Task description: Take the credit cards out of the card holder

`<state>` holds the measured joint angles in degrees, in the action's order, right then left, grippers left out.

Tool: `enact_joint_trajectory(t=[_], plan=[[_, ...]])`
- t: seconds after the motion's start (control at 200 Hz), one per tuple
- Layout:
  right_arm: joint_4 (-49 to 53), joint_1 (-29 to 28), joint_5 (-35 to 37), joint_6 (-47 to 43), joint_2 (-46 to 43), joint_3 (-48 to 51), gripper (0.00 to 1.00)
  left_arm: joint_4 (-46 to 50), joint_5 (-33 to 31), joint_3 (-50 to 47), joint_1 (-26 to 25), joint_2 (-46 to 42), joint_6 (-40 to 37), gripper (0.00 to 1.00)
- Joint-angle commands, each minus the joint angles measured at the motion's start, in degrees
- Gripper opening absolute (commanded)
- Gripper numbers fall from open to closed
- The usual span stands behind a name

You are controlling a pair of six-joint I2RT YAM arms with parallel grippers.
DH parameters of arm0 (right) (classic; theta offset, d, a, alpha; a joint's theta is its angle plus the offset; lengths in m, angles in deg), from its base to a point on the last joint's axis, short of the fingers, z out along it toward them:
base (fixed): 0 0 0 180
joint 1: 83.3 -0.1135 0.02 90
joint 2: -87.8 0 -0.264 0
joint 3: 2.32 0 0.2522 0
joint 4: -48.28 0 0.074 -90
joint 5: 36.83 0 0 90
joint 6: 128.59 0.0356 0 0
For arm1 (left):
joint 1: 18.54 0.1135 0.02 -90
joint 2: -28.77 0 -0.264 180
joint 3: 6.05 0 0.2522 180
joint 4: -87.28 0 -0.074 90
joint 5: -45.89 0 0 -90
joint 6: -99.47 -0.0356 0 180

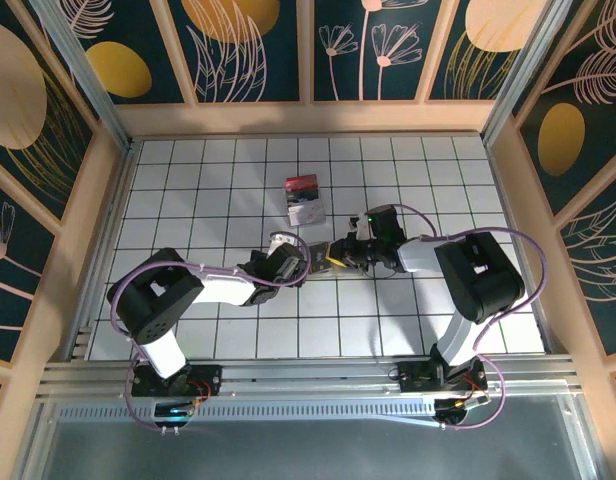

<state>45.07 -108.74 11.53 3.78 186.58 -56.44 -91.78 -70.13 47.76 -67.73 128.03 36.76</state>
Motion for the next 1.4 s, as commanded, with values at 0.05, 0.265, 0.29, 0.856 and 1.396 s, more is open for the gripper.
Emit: enact_joint_trajectory(t=[0.05, 0.265, 0.29, 0.856, 1.396], plan=[[-1.46, 0.42, -0.32, 0.16, -0.49, 0.59, 0.11, 2.58, -0.52, 1.93, -0.20, -3.16, 0.35, 0.99], [-2.36, 0.47, -0.29, 0.69, -0.39, 1.03, 0.09, 1.77, -0.84, 3.60, -0.19, -7.04, 0.67, 0.99], [-2.36, 0.39, -0.26, 0.67, -0.36, 1.07, 0.09, 1.44, -1.00, 3.77, -0.17, -6.99, 0.50, 0.99], [-4.17, 0.29, -0.71, 2.03, -0.02, 1.47, 0.09, 1.47, -1.62, 7.49, -0.21, 3.51, -0.90, 0.99], [-11.15, -1.53, -4.19, 6.26, 3.68, 0.25, 0.18, 2.76, -0.74, 6.53, -0.20, 5.59, -1.01, 0.99]])
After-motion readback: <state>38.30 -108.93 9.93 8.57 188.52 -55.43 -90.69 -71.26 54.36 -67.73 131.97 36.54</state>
